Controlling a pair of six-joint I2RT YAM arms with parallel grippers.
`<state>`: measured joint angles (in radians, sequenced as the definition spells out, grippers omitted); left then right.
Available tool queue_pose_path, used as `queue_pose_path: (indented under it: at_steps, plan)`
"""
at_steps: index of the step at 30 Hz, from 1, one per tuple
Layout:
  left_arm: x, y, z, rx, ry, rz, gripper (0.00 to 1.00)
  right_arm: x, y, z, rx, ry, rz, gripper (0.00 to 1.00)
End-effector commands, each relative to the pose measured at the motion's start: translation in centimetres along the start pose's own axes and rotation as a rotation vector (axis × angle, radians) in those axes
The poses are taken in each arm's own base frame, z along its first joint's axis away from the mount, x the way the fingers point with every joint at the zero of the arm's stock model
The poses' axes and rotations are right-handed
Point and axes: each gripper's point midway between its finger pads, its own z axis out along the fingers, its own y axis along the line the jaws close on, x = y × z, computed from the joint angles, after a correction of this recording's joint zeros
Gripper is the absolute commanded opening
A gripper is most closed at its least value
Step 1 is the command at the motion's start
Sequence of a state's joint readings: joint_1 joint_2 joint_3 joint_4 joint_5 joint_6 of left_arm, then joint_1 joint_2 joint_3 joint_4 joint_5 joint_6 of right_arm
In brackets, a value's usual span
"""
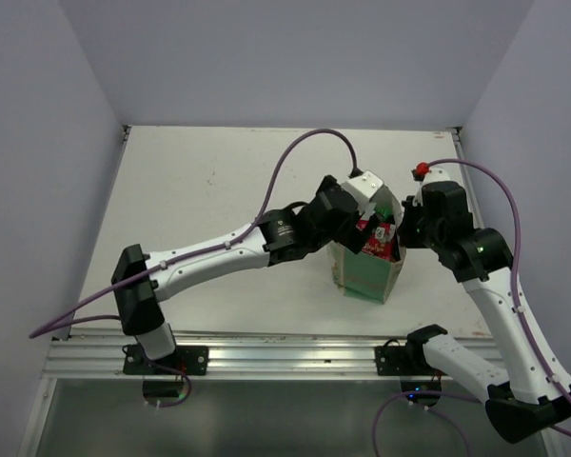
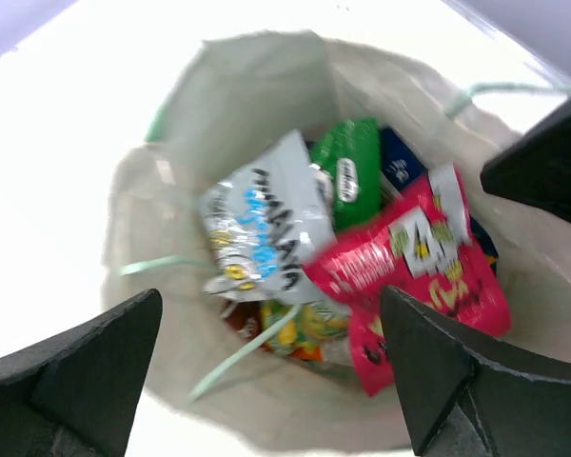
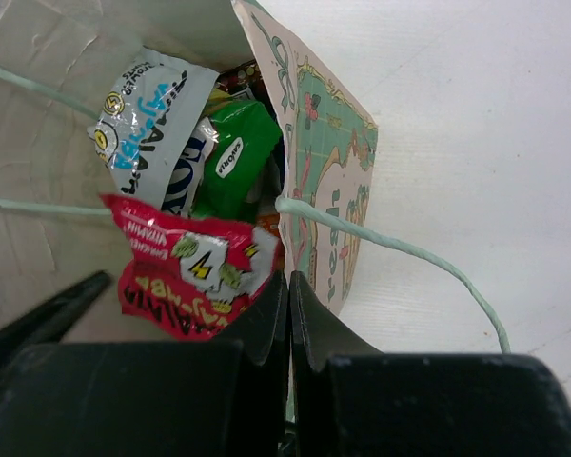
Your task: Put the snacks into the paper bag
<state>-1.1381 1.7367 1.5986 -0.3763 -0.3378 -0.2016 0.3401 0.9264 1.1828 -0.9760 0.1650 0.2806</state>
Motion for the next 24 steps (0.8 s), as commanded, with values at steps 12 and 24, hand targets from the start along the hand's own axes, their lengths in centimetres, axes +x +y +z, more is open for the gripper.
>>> queue_pose_path:
  at_steps: [12, 24]
  plan:
    - [-2.0, 8.2, -3.4, -0.092, -0.037, -0.193, 1.00, -0.7, 0.7, 0.2, -0.029, -0.025, 0.011, 0.00]
    - [0.9, 5.9, 0.2, 0.066, 0.097, -0.289, 0.94, -0.5, 0.5, 0.4, -0.019, -0.020, -0.001, 0.00]
